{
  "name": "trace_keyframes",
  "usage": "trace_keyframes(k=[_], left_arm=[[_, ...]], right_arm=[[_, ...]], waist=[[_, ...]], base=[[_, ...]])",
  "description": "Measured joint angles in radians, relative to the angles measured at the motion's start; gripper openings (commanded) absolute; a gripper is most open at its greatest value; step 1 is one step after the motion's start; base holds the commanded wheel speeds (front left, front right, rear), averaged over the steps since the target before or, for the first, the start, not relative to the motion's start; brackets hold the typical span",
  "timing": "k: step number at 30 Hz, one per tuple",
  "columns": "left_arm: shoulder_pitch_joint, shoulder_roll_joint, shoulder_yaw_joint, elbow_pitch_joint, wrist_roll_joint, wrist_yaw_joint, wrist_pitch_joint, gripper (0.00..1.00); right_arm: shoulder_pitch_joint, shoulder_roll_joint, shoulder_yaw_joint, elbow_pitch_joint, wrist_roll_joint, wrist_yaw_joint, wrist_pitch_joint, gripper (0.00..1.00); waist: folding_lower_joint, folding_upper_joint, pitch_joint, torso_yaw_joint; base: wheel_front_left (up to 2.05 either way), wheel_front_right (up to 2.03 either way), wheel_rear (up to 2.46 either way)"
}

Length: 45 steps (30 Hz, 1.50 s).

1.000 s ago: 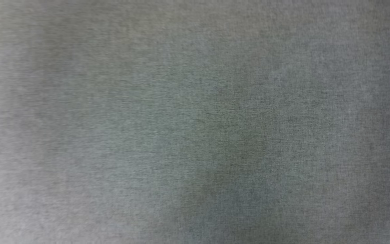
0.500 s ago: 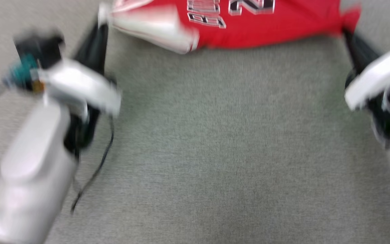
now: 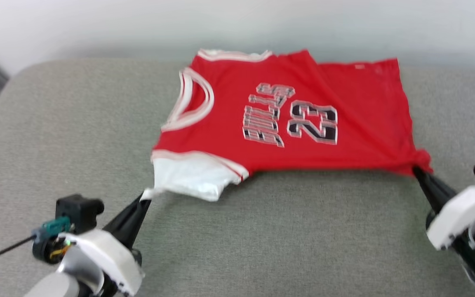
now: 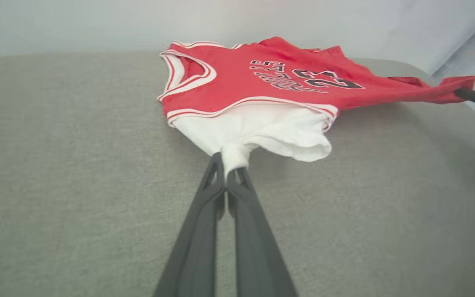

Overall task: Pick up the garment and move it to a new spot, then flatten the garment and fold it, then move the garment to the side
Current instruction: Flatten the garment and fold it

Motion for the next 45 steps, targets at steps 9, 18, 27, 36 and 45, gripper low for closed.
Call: trace_keyframes(k=[9,18,27,36,45], left_arm=[[0.21,0.095,-0.034,-0.191,-0.061,0.052,0.094,0.0],[0.306,0.105,-0.041,-0.265,-0.089,0.071,0.075,0.0],[0.19,0.098,0.025,-0.265,-0.081,0.02,0.013,0.0],[0.004,0.093,0.044,-0.2,-0.057,-0.026,0.043,0.0],[-0.214,0.031,0.003,-0.01,0.013,-0.088,0.076,0.0]], right_arm=[[0.269,0.004,-0.118,-0.159,0.036,0.0,0.122,0.0],[0.384,0.039,-0.216,-0.316,0.039,0.0,0.235,0.0],[0.345,0.046,-0.222,-0.375,0.009,0.0,0.32,0.0],[0.186,0.012,-0.178,-0.347,-0.057,0.0,0.396,0.0],[0.033,0.012,-0.126,-0.249,-0.096,0.0,0.437,0.0]], waist=[[0.0,0.0,-0.079,0.031],[0.0001,0.0,-0.079,0.017],[0.0003,0.0,-0.048,-0.002],[0.0005,0.0,0.033,-0.022],[0.0005,0.0,0.132,-0.035]], base=[[0.0,0.0,0.0],[0.0,0.0,0.0],[0.0,0.0,0.0],[0.0,0.0,0.0],[0.0,0.0,0.0]])
